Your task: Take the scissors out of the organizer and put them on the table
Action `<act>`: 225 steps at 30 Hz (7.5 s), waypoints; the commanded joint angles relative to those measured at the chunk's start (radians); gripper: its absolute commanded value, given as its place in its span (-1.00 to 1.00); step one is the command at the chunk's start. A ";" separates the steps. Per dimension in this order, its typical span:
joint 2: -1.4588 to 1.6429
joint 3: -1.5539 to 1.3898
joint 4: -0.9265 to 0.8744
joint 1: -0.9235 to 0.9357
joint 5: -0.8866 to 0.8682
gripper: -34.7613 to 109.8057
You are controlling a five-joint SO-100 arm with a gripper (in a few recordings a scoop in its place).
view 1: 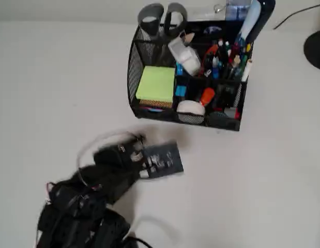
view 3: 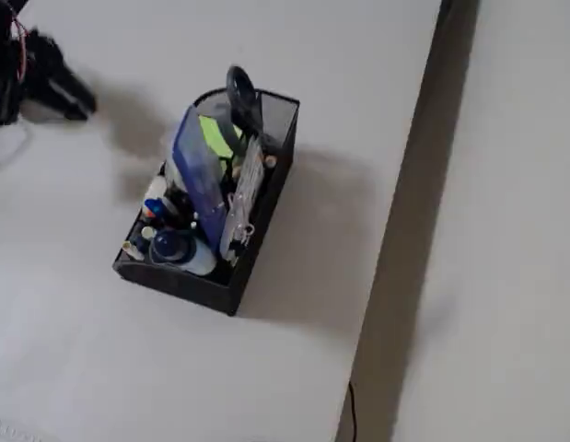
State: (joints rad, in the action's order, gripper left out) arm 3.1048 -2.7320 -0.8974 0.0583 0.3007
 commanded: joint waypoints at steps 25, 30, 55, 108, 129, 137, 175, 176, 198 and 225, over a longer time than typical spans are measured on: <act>-1.502 1.425 0.394 0.008 -0.307 -0.10; -1.597 1.536 0.397 0.018 -0.313 -0.10; -1.666 1.875 0.273 0.069 -0.428 -0.52; -0.181 0.574 -0.411 0.183 -0.199 -0.52; 0.181 -0.373 0.287 0.302 -0.043 -0.47; 0.181 -0.373 0.270 0.316 -0.029 -0.29; 0.186 -0.238 -0.397 -0.080 -0.219 -0.52; 0.186 -0.238 -0.399 -0.069 -0.219 -0.52; 0.186 -0.238 -0.402 -0.067 -0.213 -0.52; 0.186 -0.238 -0.402 -0.067 -0.213 -0.52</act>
State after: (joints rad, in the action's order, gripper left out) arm 3.2935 -2.9683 -1.2671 -0.0184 0.0920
